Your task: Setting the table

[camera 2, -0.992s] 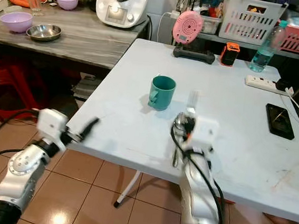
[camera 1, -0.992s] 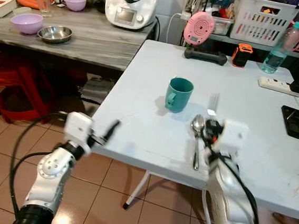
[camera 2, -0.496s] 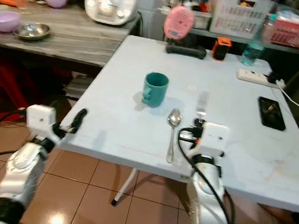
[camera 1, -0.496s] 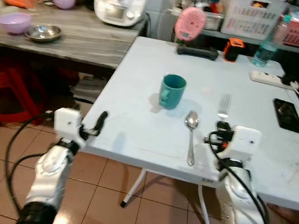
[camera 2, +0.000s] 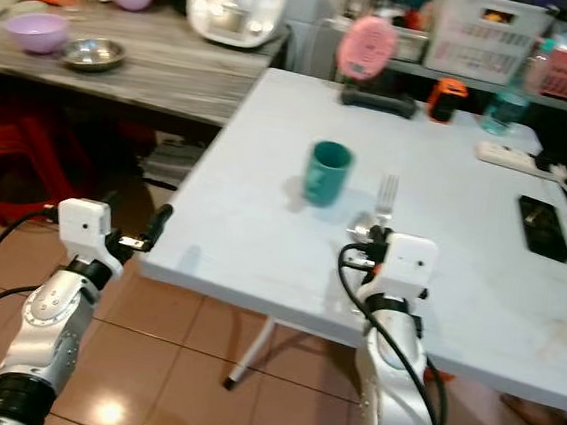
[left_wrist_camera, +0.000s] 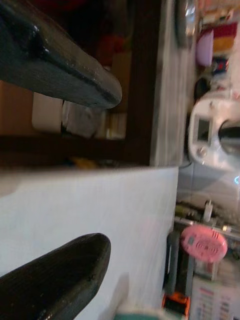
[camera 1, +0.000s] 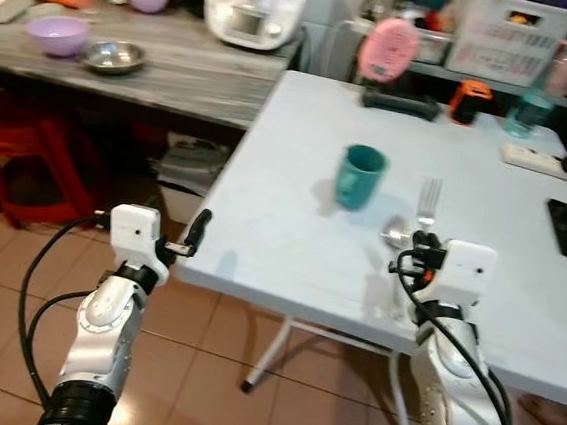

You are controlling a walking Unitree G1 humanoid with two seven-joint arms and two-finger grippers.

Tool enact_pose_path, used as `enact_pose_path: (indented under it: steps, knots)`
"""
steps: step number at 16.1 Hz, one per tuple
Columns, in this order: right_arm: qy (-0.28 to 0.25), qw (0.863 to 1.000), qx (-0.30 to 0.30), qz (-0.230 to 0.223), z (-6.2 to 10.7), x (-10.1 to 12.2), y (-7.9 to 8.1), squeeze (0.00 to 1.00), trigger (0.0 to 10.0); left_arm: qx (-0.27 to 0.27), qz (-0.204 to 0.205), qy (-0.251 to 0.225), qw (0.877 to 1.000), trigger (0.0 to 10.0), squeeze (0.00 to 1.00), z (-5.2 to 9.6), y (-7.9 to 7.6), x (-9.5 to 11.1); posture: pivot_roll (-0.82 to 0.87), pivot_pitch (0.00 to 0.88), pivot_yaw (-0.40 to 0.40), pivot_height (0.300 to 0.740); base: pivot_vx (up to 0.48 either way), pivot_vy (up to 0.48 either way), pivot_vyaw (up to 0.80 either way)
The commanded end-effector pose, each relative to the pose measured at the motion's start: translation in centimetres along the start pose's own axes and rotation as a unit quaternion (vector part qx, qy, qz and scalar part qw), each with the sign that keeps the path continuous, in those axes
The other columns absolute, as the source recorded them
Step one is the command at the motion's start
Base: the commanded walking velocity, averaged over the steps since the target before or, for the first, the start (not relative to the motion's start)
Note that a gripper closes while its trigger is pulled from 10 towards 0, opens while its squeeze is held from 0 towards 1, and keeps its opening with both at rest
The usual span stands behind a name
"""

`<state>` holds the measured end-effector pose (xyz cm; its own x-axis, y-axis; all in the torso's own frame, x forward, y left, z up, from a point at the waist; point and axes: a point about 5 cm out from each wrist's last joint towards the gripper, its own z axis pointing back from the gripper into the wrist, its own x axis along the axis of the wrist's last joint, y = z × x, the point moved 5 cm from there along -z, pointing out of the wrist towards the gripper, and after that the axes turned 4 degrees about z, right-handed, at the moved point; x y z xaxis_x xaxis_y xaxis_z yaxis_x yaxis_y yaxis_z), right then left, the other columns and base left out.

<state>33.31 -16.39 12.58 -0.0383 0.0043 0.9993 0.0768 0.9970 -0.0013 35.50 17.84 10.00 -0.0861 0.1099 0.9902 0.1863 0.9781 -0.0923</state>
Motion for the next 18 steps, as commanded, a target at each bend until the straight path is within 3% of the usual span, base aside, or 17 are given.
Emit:
enact_pose_path:
  steps: [1,18]
  knots:
    - [-0.013,1.0,-0.006,0.006,-0.18,0.79,-0.39,0.0,10.0,-0.005,0.003,-0.007,1.0,10.0,0.0,-0.6,-0.34,0.54,-0.01,0.0,-0.034,0.74,0.0,0.416,0.0]
    - [-0.02,1.0,-0.002,0.011,-0.58,0.89,0.01,0.0,10.0,-0.01,0.002,-0.012,1.0,10.0,0.0,-1.13,-0.51,0.96,-0.01,0.0,-0.027,0.74,0.0,0.423,0.0]
